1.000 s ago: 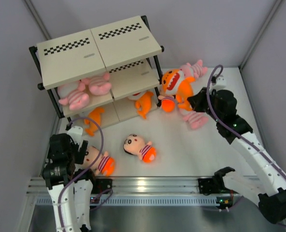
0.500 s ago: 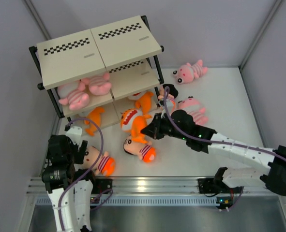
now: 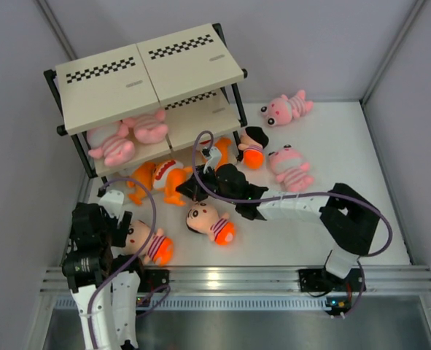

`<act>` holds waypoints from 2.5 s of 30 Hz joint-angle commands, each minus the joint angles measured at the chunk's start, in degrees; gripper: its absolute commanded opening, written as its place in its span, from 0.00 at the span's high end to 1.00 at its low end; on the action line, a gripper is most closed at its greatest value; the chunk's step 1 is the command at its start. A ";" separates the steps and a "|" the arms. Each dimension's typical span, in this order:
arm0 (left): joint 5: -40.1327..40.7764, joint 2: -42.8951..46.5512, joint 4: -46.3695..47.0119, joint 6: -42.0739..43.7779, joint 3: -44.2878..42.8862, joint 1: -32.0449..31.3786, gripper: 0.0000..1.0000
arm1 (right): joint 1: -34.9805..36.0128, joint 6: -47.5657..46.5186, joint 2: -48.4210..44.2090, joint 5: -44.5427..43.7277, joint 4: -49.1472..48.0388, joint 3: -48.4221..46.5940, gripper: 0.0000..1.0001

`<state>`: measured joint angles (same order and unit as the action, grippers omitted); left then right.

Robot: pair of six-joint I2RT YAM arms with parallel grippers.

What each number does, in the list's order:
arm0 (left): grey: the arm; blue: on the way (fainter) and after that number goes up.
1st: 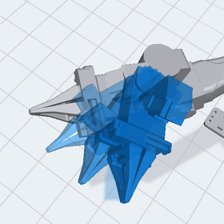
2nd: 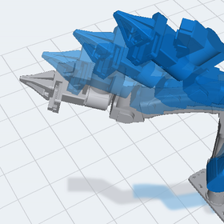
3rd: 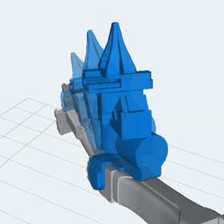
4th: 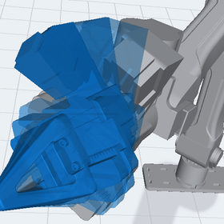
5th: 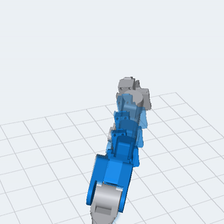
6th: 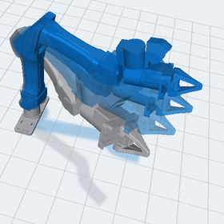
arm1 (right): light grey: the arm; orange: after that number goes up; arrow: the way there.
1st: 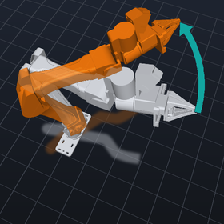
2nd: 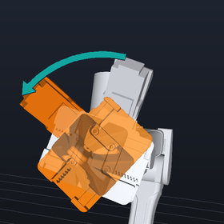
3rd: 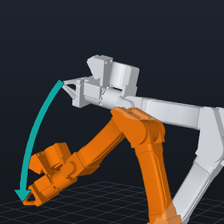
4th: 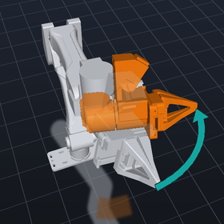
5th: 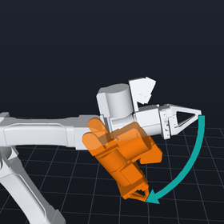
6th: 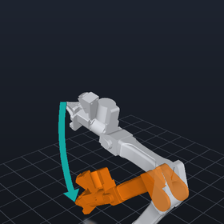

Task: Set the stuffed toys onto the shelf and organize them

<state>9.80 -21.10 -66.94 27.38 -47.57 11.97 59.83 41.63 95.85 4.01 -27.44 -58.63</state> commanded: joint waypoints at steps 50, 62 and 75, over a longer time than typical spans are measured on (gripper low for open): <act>-0.84 0.89 2.25 2.07 -1.03 -0.28 0.02 | -4.29 20.35 26.49 -22.04 -10.18 -15.54 0.68; -1.63 0.63 2.07 2.33 -0.94 -0.28 0.02 | -0.77 -0.47 7.52 -21.33 4.49 -9.58 0.30; -2.60 0.45 -0.39 3.03 -2.44 -0.28 0.02 | -0.24 -20.08 -16.92 -8.33 40.88 1.49 0.20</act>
<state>8.12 -20.75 -67.40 30.02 -48.34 11.90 59.13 29.26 82.08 -9.58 0.78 -60.25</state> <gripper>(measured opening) 0.984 0.800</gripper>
